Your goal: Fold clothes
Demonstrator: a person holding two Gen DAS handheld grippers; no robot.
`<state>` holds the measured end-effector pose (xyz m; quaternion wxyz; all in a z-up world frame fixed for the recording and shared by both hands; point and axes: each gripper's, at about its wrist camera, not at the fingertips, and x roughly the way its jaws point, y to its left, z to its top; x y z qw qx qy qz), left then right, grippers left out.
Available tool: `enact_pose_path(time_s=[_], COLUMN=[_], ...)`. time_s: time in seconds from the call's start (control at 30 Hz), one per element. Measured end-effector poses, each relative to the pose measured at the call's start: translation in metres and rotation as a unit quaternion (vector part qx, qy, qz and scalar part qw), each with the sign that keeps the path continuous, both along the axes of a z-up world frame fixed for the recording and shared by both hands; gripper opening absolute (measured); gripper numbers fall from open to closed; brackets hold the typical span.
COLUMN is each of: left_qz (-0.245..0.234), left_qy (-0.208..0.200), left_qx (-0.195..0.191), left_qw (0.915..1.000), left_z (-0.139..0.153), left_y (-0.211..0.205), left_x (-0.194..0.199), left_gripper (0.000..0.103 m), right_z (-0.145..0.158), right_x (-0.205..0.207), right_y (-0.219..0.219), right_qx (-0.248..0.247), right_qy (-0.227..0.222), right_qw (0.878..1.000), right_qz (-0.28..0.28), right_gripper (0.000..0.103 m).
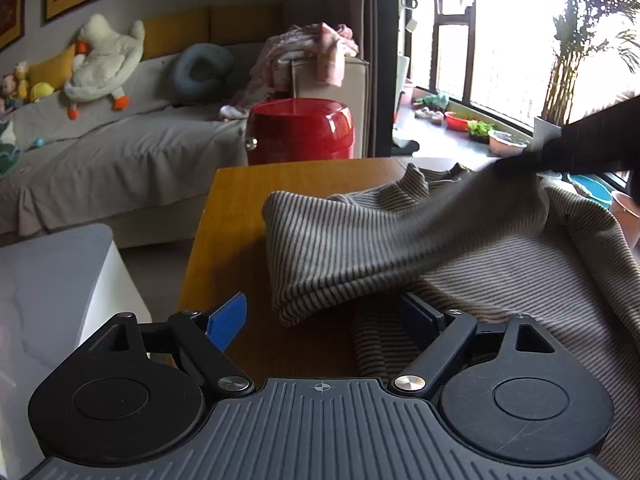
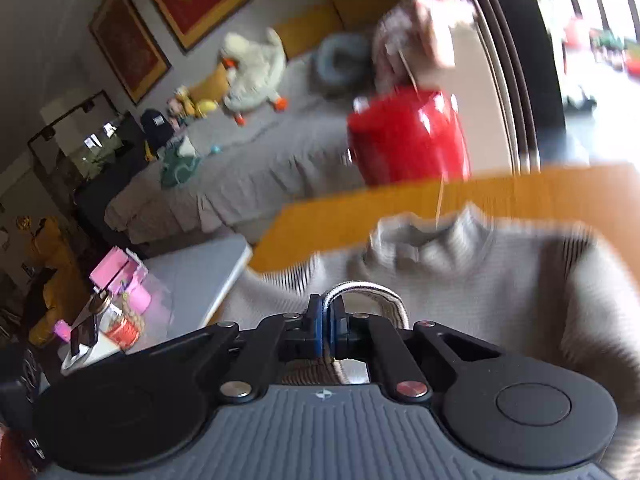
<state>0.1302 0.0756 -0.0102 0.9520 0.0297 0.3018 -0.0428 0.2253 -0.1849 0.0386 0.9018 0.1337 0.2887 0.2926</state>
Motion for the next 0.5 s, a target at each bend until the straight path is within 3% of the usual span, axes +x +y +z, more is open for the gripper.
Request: enact_pose_path(time_s=[0.1,0.2,0.4,0.5], left_qz=[-0.009,-0.004,0.041,0.039], left_qy=[0.0,-0.003,-0.004,0.003], left_qx=[0.012,0.045,0.06,0.062], left_qw=[0.9999,0.999,0.9974,0.9973], left_z=[-0.004,-0.01,-0.011,-0.008], left_y=[-0.012,-0.022,0.0,0.011], left_x=[0.019,0.04,0.051,0.042], left_gripper=[0.089,0.086,0.086,0.088], right_z=[0.049,0.055,-0.02,-0.065], right_x=[0.001,0.003,0.026,0.039], right_y=[-0.018,-0.039,-0.063,-0.062], right_qx=[0.006,-0.003,-0.037,-0.056], right_qy=[-0.067,-0.077,0.015,0.061], right_qw=[0.997,0.995,0.994,0.991], right_qz=[-0.025,-0.056,-0.099,-0.107], right_gripper=[0.003,0.003,0.003,0.003])
